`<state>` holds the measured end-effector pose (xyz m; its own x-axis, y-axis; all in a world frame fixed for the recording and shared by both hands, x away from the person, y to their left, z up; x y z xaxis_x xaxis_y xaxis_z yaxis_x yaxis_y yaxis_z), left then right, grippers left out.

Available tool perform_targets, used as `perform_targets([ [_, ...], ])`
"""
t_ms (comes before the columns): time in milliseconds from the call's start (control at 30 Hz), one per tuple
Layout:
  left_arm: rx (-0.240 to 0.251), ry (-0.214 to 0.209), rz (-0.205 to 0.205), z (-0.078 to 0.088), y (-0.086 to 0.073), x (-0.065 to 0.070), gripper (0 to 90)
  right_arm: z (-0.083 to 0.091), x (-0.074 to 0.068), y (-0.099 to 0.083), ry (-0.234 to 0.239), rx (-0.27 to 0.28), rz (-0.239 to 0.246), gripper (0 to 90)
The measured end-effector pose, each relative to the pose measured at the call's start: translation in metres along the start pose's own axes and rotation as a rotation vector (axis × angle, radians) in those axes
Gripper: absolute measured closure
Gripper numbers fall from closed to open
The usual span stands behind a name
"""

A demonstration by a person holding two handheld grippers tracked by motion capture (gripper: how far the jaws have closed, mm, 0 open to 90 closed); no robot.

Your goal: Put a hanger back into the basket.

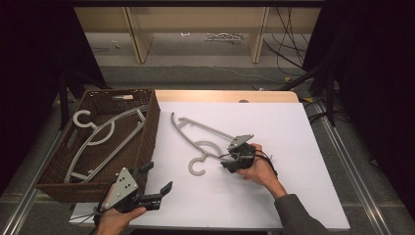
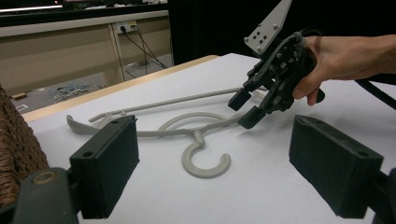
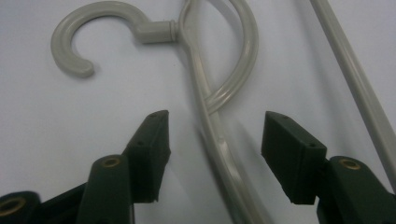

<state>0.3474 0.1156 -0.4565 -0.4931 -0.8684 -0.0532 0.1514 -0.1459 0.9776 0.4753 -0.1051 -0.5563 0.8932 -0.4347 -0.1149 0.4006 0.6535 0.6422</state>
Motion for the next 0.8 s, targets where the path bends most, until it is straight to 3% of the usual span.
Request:
perform_targets([
  [200,-0.004,-0.004,-0.012,-0.0004,-0.0010,0.0012,15.9,-0.0030,0.0024,0.0040,0.053,-0.043,-0.023,60.2],
  [367,-0.016,0.004,-0.015,-0.0013,-0.0032,0.0004,16.0,-0.0041,0.0038,0.0028,0.083,-0.092,-0.016,62.6],
  [467,-0.010,0.002,-0.010,-0.0023,-0.0028,0.0007,16.0,-0.0043,0.0035,0.0029,0.088,-0.112,-0.041,63.0],
  [800,-0.016,0.013,-0.006,-0.0014,-0.0029,-0.0018,16.0,-0.0057,0.0031,0.0047,0.073,-0.187,-0.046,65.3],
])
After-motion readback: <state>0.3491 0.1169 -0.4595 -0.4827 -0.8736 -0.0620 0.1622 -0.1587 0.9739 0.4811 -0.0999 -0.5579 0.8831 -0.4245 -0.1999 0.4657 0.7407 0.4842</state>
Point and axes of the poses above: each handheld gripper's, and its own axes: z roughly backward along the jaws, y roughly out of its top, x roughly to its right, the point moved 10 cm from there along -z, roughly forward along the jaws, and after that the axes turned 14 degrees about y, right-handed, at the moved point
